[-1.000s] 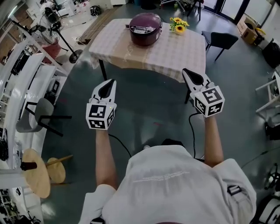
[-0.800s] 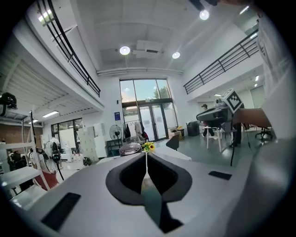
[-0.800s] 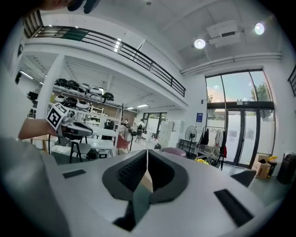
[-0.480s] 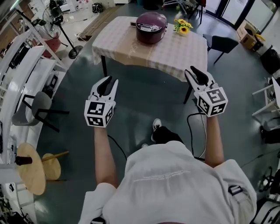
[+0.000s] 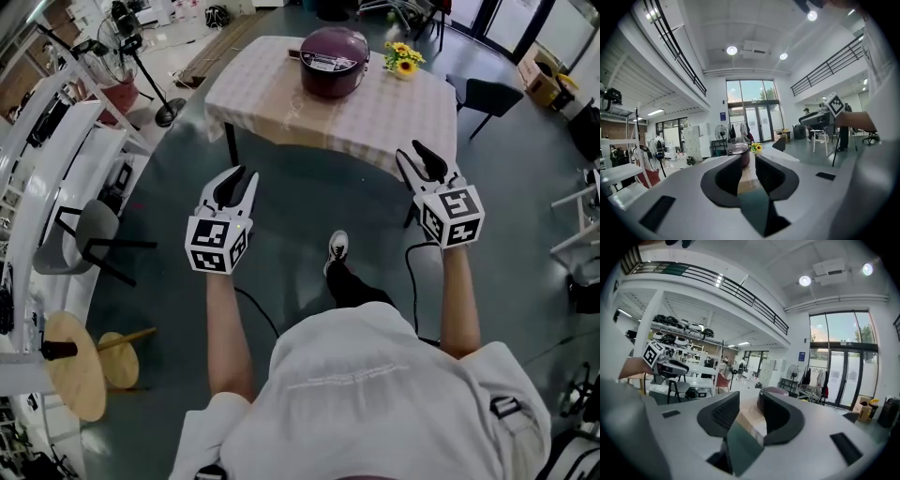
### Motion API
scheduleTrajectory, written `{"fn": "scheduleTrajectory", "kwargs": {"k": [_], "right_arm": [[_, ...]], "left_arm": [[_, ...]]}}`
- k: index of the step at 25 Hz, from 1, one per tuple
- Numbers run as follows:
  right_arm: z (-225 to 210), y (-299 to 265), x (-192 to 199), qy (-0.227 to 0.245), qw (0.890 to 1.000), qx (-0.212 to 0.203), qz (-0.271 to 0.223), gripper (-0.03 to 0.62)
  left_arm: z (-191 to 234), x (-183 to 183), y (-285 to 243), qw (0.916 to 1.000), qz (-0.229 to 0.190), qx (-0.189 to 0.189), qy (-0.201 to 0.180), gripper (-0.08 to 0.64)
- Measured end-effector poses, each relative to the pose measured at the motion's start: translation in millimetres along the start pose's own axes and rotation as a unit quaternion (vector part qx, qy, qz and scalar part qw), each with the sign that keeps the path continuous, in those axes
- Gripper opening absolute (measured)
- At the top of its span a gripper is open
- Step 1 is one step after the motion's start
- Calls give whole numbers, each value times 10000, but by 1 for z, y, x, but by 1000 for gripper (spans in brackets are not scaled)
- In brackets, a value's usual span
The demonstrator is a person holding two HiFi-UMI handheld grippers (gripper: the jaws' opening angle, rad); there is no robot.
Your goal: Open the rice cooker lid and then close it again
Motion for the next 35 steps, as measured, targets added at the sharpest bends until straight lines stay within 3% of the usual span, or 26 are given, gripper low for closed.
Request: {"fn": "scheduleTrajectory", "kwargs": {"k": [4, 12, 19, 22, 24, 28, 35], "right_arm": [[-23, -30, 9, -4, 9998, 167, -48, 188], [-84, -114, 36, -138, 9998, 36, 158, 153], [-136, -198, 42, -291, 9992, -156, 216, 150], [-157, -227, 47, -344, 9991, -220, 136, 130], [-169, -243, 52, -226, 9994, -260, 32, 158], [-192, -272, 66, -107, 9996, -268, -5, 157], [-225, -313, 86, -243, 9995, 45, 199, 141]], "left_arm": [[24, 4, -31, 10000, 30, -53, -35, 107], [59, 12, -130, 9997, 210, 51, -104, 124], [88, -2, -226, 9984, 325, 283, -367, 126], [102, -9, -261, 9991, 201, 294, -241, 126], [111, -8, -284, 9995, 113, 280, -67, 126], [123, 0, -329, 9991, 217, 333, -138, 126], [131, -3, -388, 9967, -148, 784, -124, 147]]}}
Point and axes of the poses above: the fingertips, and each gripper's own axes: y backward along the fingers, z to its left, x out of its underside, the point moved 5 cm from there along y, backward along the fingers, and after that the axes turned 11 degrees about -z, right-handed, at the moved point
